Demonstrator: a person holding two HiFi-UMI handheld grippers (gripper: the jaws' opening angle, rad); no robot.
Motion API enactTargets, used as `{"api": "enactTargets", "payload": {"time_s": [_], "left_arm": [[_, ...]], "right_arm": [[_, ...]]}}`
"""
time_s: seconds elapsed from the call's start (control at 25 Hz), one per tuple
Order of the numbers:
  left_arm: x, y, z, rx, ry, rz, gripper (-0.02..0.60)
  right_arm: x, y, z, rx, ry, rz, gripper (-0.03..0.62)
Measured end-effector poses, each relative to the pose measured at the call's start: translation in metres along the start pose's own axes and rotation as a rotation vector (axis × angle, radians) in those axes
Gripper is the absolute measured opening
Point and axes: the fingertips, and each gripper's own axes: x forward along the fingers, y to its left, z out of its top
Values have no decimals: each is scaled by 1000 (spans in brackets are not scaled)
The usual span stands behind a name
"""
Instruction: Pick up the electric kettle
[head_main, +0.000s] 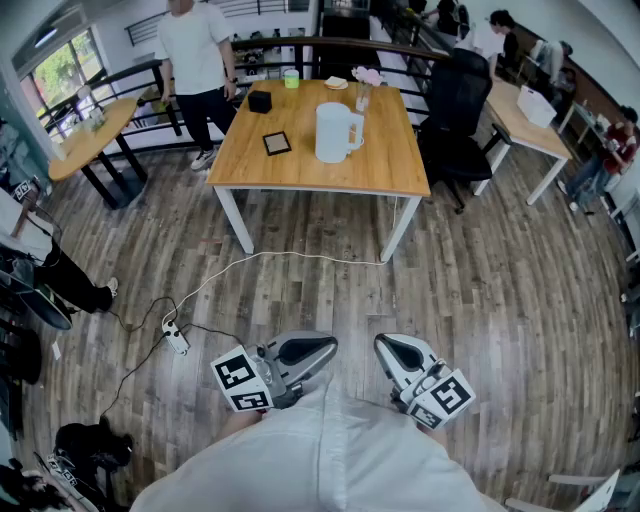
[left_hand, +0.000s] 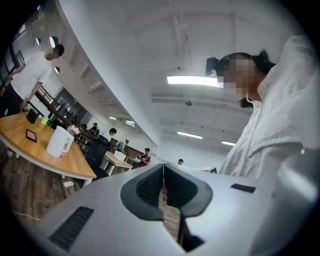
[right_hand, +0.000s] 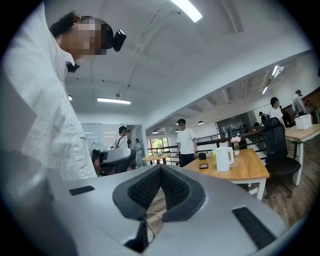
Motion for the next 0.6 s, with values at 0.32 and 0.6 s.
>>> {"api": "enactTargets", "payload": {"time_s": [0.32,0.6], "left_arm": [[-1,-3,-4,-4,2,4,9],[-10,3,-1,-8,1,22,9]], "right_arm": [[-2,1,-2,15,-6,12,15],[6,2,-2,23,-4,18,15]]}}
